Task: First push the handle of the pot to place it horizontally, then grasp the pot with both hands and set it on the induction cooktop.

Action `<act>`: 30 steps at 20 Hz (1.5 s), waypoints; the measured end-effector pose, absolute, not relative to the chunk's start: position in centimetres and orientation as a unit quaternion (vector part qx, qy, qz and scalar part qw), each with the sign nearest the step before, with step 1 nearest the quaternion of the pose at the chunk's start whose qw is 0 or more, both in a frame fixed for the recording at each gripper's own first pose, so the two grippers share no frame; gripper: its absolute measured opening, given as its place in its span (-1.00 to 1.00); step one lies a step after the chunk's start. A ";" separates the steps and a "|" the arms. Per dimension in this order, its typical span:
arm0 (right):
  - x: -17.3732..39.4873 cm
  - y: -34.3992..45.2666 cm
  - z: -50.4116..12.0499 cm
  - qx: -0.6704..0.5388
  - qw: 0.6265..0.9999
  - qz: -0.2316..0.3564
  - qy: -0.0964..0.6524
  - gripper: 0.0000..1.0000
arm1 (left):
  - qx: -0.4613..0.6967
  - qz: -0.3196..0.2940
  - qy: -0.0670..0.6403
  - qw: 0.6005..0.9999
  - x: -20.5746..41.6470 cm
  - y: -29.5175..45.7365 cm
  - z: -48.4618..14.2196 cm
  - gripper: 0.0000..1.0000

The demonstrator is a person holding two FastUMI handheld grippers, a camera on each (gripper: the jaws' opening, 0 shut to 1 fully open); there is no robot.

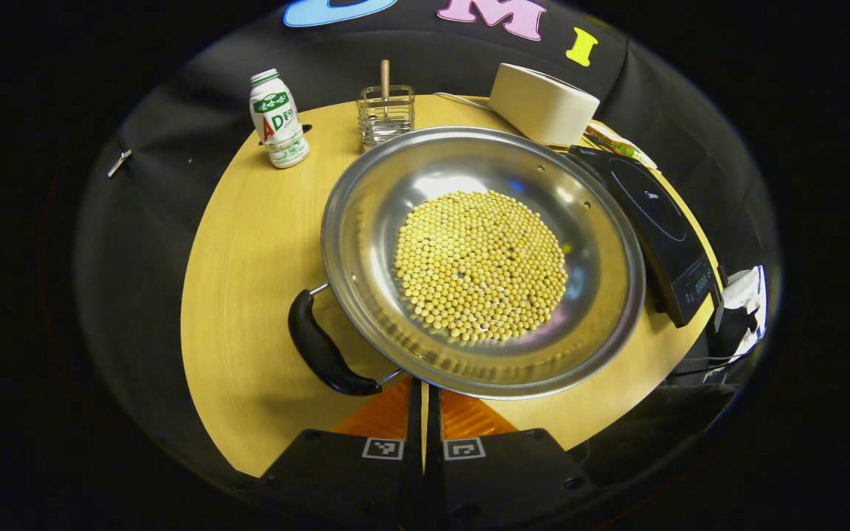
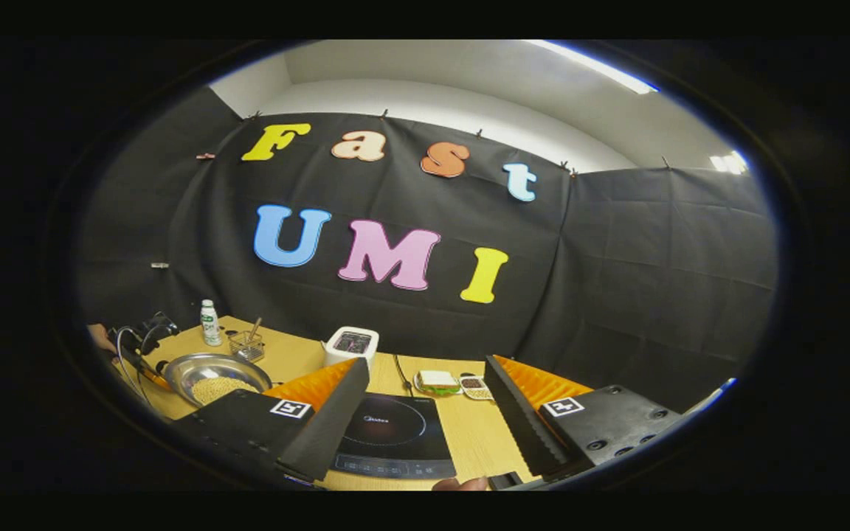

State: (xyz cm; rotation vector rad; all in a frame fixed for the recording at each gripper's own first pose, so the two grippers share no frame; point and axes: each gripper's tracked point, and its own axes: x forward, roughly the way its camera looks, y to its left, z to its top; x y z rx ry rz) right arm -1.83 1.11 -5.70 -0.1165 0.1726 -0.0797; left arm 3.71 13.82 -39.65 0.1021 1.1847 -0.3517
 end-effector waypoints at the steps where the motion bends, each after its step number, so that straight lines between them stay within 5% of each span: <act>1: -1.8 1.2 -5.7 -0.059 0.994 -0.040 0.087 0.96 | 0.050 -0.158 0.556 0.815 4.4 14.5 -40.0 -0.90; 18: -2.2 -0.2 -6.9 -0.082 0.988 -0.069 0.108 0.95 | 0.048 -0.110 0.536 0.836 14.4 18.8 -41.4 -0.89; 27: -2.2 1.8 -8.7 -0.062 0.989 -0.045 0.130 0.96 | 0.057 -0.083 0.501 0.859 12.0 20.0 -40.5 -0.87; 28: -2.2 2.1 -8.9 -0.061 0.989 -0.040 0.132 0.96 | 0.055 -0.081 0.496 0.863 11.4 20.2 -40.2 -0.80; 30: -2.1 2.8 -9.3 -0.060 0.988 -0.028 0.136 0.96 | 0.036 -0.076 0.478 0.874 10.4 20.3 -39.1 -0.27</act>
